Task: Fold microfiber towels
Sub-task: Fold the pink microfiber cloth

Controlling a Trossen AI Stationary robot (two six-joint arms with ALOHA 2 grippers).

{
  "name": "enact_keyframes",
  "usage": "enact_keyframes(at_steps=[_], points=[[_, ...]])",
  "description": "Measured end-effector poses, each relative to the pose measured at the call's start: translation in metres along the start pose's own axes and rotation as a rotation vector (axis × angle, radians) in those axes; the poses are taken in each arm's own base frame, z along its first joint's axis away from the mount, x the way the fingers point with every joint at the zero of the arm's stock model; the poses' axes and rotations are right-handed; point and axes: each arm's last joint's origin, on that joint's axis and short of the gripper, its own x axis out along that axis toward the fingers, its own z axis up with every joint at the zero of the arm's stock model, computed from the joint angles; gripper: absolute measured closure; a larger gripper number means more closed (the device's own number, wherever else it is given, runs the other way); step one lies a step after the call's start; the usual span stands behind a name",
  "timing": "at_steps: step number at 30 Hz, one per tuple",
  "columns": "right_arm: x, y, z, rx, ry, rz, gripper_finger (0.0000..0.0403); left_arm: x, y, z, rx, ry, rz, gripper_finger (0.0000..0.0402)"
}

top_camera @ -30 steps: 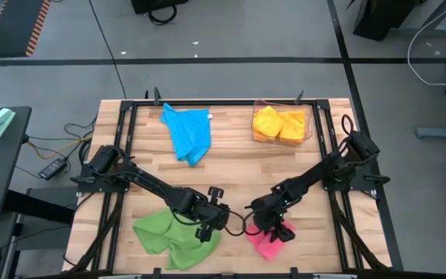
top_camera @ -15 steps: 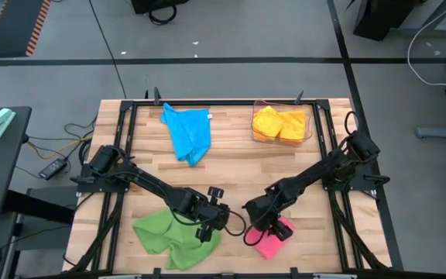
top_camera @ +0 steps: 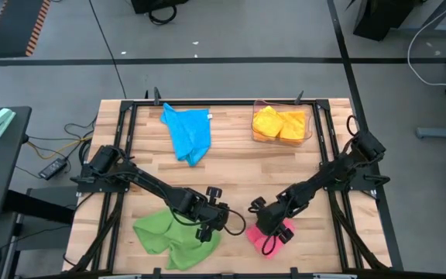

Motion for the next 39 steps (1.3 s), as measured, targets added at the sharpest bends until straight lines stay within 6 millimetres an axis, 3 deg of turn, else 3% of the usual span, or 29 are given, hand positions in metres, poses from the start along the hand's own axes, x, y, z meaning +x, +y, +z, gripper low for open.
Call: enact_keyframes(at_steps=[3,8,19,25,33,39], points=[[0.009,0.003,-0.015,-0.002,-0.067,-0.004,0.0199,0.000,0.000,0.000,-0.011,0.005,0.000,0.0374],[0.004,-0.003,-0.017,0.054,-0.064,-0.030,0.0199,0.000,0.001,-0.001,0.007,0.007,0.002,0.0376],[-0.046,0.007,0.002,0.028,-0.217,0.031,0.0200,0.000,0.001,-0.001,0.002,0.007,0.002,0.0378],[-0.027,0.018,-0.004,0.038,-0.131,0.059,0.0221,0.000,0.001,0.000,0.002,0.006,0.002,0.0370],[-0.006,0.016,-0.012,0.081,-0.048,0.048,0.0260,0.000,0.001,0.000,0.002,0.006,0.002,0.0379],[-0.006,0.016,-0.012,0.063,-0.054,0.048,0.0340,0.000,0.001,-0.001,0.003,0.006,0.001,0.0382]])
